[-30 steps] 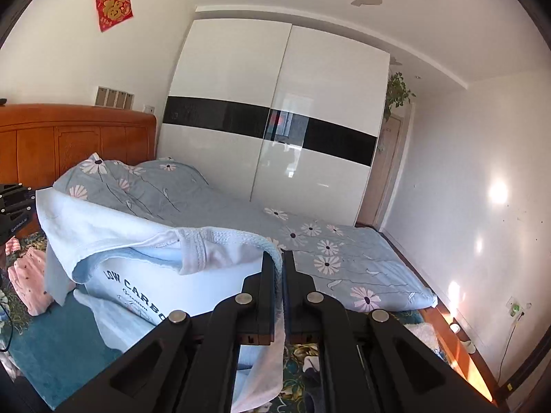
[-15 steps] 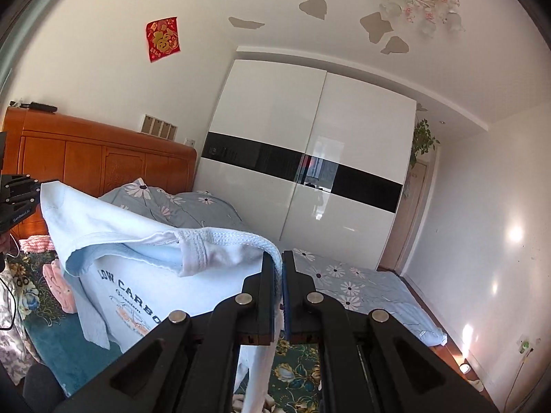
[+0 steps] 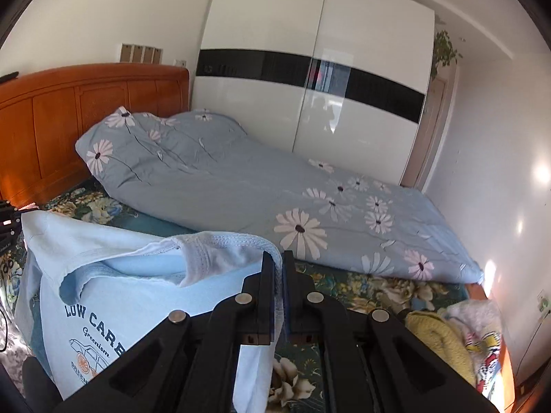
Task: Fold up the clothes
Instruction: 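Lift the shirt with both grippers holding its hem edges apart, then lay the shirt flat on the bedspread with both grippers, front up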
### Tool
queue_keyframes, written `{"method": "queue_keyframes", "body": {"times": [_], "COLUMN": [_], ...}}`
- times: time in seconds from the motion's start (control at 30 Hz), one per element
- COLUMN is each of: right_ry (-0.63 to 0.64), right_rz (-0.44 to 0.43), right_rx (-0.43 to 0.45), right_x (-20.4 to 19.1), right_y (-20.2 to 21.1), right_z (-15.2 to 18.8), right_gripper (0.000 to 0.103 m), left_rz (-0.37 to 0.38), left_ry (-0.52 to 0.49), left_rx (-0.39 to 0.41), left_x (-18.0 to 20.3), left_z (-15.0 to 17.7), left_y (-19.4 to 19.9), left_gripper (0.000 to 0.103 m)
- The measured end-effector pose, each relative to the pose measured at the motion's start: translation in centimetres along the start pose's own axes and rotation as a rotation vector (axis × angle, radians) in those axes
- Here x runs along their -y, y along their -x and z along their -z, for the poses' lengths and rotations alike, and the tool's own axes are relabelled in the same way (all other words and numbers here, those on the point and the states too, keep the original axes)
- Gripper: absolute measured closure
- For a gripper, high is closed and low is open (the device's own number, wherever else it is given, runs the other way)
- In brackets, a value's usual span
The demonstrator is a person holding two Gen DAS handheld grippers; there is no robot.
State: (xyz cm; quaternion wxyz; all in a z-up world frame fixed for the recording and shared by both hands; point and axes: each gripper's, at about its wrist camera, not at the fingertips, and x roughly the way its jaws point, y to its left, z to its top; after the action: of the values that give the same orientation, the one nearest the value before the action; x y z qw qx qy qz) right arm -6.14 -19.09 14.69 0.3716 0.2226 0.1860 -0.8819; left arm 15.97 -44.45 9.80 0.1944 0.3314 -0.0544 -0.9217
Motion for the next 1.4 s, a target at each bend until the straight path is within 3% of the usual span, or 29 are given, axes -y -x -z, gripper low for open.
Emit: {"method": "queue_keyframes", "body": {"times": [0.13, 0.27, 0.43, 0.6, 0.9, 1.03, 1.1, 1.17, 1.23, 1.4], "right_ry": [-0.044, -0.037, -0.029, -0.026, -0.027, -0.005, 0.014, 0.020, 0.023, 0.028], "right_rz": [-0.020, -0.017, -0.016, -0.041, -0.066, -0.074, -0.066, -0.064, -0.074, -0.083], "right_rx": [-0.154, -0.260, -0.388, -0.480, -0.518, -0.515, -0.516, -0.515, -0.520, -0.540], "right_x": [0.1, 0.1, 0.1, -0.2, -0.3, -0.2, 0.0, 0.5, 1.0, 1.2], "right_y": [-11.2, -19.6, -30.0, -36.3, -38.7, -37.7, -36.9, -35.9, -35.0, -34.2], "right_z": [2.5, 4.4, 6.7, 8.5, 10.8, 10.5, 10.2, 9.9, 9.6, 9.3], "right_gripper": [0.100, 0.100, 0.100, 0.100, 0.100, 0.098, 0.086, 0.078, 0.077, 0.072], "left_rz": [0.013, 0.025, 0.040, 0.081, 0.133, 0.128, 0.121, 0.114, 0.107, 0.185], "left_ry": [0.040, 0.092, 0.123, 0.151, 0.094, -0.066, -0.153, -0.240, -0.327, -0.559], "left_rx": [-0.169, -0.291, -0.381, -0.462, -0.451, -0.408, -0.387, -0.366, -0.343, -0.319], "left_x": [1.3, 1.4, 0.9, 0.1, 0.3, 1.2, 1.7, 2.2, 2.8, 7.0], "left_z": [2.3, 3.8, 4.9, 5.6, 6.0, 5.3, 5.0, 4.6, 4.3, 3.4], "left_y": [-11.6, -21.0, -28.9, -33.9, -34.2, -31.7, -30.4, -29.0, -27.7, -27.9], "left_gripper": [0.101, 0.101, 0.101, 0.101, 0.097, 0.097, 0.096, 0.083, 0.060, 0.054]}}
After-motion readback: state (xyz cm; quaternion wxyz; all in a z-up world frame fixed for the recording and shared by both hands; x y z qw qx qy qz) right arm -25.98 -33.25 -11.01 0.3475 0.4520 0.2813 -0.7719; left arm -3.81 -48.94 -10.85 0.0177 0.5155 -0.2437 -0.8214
